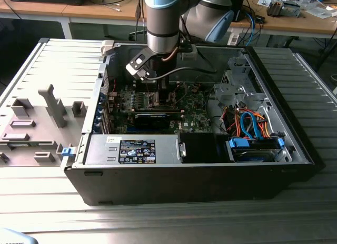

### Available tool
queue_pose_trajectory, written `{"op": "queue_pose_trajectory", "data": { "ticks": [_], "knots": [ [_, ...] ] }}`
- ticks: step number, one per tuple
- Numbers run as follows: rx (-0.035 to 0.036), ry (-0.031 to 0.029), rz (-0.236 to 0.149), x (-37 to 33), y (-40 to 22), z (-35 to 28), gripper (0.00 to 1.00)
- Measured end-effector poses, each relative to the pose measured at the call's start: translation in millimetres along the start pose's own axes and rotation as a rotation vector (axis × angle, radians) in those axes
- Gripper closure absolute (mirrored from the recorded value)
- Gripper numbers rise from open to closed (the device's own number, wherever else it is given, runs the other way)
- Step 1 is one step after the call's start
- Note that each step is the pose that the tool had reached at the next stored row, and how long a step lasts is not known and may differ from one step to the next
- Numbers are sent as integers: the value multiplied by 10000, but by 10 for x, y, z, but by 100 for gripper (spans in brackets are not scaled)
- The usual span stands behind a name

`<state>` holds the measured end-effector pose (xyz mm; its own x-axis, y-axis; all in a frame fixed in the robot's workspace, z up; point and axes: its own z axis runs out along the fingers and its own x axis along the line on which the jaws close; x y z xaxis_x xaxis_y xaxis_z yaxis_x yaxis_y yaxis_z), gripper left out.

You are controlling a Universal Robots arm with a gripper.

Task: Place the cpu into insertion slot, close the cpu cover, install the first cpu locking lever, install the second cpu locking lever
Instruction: 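Place the cpu into insertion slot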

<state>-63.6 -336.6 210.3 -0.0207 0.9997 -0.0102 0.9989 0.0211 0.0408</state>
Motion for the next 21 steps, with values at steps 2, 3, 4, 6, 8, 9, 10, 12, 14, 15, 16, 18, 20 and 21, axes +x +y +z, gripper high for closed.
{"op": "queue_pose_trajectory", "data": {
  "ticks": [2, 3, 4, 6, 8, 9, 10, 12, 14, 15, 16, 18, 20, 21],
  "knots": [
    [0, 1, 3, 1, -3, 14, 45],
    [-1, 0, 3, 2, -4, 19, 45],
    [0, -1, 5, 2, -6, 25, 45],
    [0, -1, 9, 4, -9, 41, 45],
    [0, -1, 13, 5, -11, 55, 45],
    [0, -1, 14, 6, -13, 61, 45],
    [0, 0, 17, 7, -15, 71, 45],
    [0, -1, 20, 8, -17, 82, 45],
    [0, -1, 26, 9, -19, 93, 45],
    [1, -2, 27, 9, -19, 96, 45],
    [1, -2, 31, 10, -19, 102, 45],
    [1, -3, 35, 11, -20, 107, 45],
    [-1, -1, 39, 14, -20, 110, 45],
    [-1, -1, 39, 18, -20, 111, 45]
  ]
}}
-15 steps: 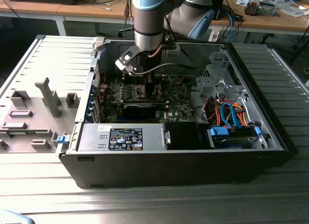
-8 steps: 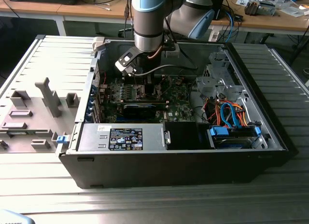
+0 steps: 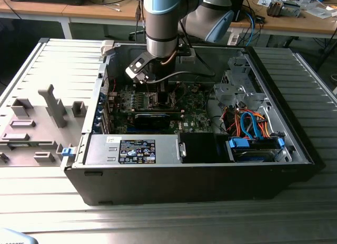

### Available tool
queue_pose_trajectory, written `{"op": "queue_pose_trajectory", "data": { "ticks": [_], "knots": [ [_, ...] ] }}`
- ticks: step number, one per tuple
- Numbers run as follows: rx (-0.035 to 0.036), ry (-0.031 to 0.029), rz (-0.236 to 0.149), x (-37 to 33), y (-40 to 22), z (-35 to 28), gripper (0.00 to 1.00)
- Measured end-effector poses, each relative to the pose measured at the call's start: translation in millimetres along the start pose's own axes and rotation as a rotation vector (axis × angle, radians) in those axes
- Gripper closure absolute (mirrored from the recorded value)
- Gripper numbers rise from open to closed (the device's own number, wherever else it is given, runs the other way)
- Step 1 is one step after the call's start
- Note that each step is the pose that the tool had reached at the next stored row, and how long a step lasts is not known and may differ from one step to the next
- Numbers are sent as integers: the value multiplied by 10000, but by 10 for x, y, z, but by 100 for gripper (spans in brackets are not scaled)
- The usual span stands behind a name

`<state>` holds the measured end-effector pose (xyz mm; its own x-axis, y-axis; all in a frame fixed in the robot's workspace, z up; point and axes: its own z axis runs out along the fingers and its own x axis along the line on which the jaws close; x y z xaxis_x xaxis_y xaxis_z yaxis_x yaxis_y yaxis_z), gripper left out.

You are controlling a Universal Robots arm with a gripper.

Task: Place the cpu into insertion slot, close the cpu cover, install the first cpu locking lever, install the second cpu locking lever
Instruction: 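Place the cpu into insertion slot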

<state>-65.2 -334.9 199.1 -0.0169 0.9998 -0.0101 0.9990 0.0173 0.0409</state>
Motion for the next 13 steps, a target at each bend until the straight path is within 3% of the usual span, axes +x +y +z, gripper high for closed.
{"op": "queue_pose_trajectory", "data": {
  "ticks": [13],
  "knots": [
    [1, -2, -1, 7, -1, 24, 45]
  ]
}}
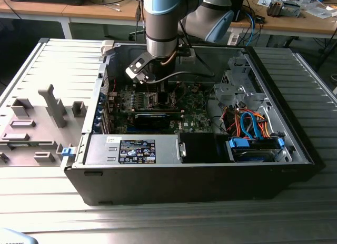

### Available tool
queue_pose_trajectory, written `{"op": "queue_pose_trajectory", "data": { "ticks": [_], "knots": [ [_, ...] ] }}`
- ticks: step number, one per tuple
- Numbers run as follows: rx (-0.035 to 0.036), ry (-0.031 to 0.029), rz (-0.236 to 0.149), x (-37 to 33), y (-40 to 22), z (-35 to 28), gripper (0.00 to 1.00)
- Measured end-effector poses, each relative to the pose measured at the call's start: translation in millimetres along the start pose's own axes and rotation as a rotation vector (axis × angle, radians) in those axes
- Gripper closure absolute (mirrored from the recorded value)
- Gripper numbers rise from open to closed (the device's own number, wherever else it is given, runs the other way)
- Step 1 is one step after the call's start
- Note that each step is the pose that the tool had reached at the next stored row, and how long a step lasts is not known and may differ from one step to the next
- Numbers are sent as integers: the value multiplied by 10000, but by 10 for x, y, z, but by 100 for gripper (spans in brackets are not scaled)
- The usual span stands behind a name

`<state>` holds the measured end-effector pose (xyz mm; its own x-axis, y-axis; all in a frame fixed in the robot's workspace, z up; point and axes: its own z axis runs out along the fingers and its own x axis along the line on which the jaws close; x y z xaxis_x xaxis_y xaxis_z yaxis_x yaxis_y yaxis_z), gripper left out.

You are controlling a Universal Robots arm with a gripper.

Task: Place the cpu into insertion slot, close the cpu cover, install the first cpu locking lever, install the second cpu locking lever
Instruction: 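Place the cpu into insertion slot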

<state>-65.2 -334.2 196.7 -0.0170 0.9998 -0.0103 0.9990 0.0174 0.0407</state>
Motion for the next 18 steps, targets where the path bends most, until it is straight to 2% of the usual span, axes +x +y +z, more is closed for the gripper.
{"op": "queue_pose_trajectory", "data": {
  "ticks": [2, 3, 8, 11, 18],
  "knots": [
    [-5, 6, 0, 1, 1, 3, 44],
    [-3, 4, 0, 1, 1, 2, 38],
    [0, 1, 1, 0, 0, -2, 38],
    [-1, 2, 0, 0, 2, -40, 38],
    [0, 2, 0, 0, 2, -43, 38]
  ]
}}
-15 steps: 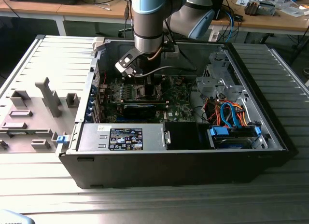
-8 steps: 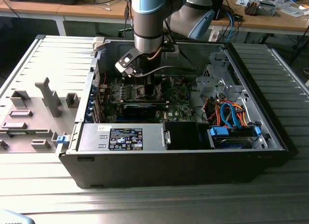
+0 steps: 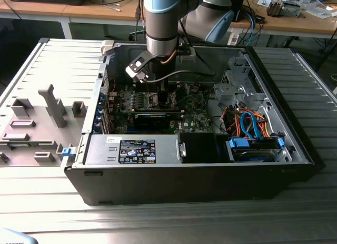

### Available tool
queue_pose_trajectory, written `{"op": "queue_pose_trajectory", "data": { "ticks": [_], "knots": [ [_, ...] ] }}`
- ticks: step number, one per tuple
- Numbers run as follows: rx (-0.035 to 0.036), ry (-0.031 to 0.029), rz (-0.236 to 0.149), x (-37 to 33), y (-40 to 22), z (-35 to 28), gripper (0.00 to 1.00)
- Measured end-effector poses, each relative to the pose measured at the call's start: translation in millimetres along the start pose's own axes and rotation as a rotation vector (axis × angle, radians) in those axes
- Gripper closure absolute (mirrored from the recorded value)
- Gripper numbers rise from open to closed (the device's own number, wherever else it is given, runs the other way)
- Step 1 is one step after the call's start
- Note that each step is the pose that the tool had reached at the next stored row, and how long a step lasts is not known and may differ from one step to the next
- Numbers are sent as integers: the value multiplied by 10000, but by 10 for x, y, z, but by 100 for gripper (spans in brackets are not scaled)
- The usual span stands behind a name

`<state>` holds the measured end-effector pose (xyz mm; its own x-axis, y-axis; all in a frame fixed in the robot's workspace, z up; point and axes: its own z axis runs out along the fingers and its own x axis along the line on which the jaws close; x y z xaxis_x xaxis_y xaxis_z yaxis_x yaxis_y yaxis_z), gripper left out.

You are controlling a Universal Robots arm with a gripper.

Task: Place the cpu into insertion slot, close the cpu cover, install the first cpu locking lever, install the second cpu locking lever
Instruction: 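Place the cpu into insertion slot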

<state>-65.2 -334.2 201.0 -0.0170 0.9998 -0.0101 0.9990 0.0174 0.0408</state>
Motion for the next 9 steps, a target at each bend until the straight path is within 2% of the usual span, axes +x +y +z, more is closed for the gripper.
{"op": "queue_pose_trajectory", "data": {
  "ticks": [1, 2, 9],
  "knots": [
    [1, 2, 0, 0, 0, 0, 40],
    [1, 1, 0, 0, 0, 0, 46],
    [-1, 1, 0, 0, 0, -2, 47]
  ]
}}
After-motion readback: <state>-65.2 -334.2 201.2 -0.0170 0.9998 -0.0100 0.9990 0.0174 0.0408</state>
